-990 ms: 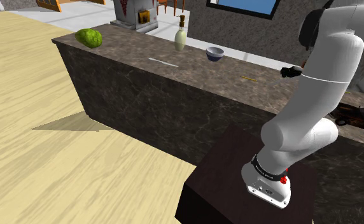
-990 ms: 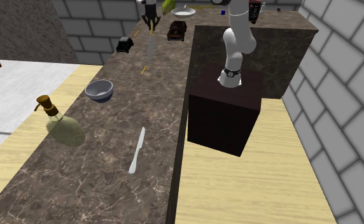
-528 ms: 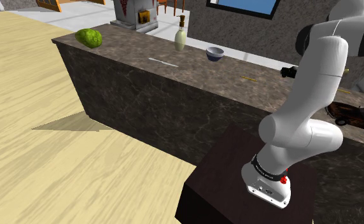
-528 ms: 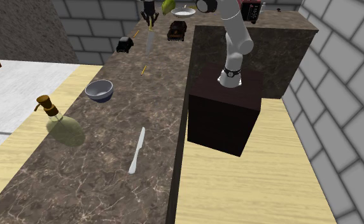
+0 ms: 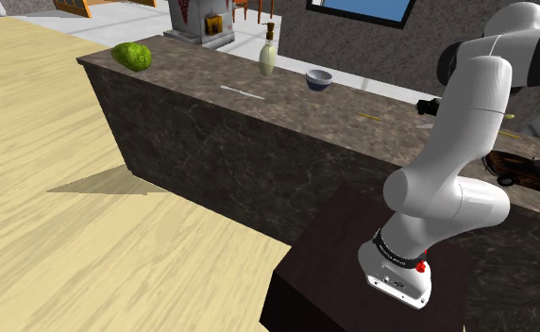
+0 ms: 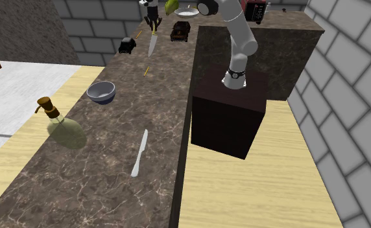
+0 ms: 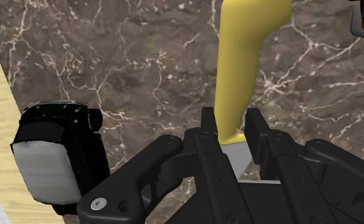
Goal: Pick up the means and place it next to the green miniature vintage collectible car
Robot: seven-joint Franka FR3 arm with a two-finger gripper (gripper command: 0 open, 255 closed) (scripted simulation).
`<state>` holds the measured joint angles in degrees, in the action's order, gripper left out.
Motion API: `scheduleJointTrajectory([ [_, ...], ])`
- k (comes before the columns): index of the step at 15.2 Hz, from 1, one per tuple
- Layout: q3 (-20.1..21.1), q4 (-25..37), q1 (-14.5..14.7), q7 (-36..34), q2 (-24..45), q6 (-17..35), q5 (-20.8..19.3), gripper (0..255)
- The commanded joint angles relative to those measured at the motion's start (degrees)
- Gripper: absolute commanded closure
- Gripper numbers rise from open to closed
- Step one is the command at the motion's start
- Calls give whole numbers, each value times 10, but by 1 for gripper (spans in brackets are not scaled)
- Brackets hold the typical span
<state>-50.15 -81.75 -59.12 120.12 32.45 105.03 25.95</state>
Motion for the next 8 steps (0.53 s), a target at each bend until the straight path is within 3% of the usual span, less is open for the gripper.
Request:
scheduleJointTrajectory([
  [1,2,-14,2,3,2,15,3,255],
  [8,10,-51,5,13,15,60,16,255],
])
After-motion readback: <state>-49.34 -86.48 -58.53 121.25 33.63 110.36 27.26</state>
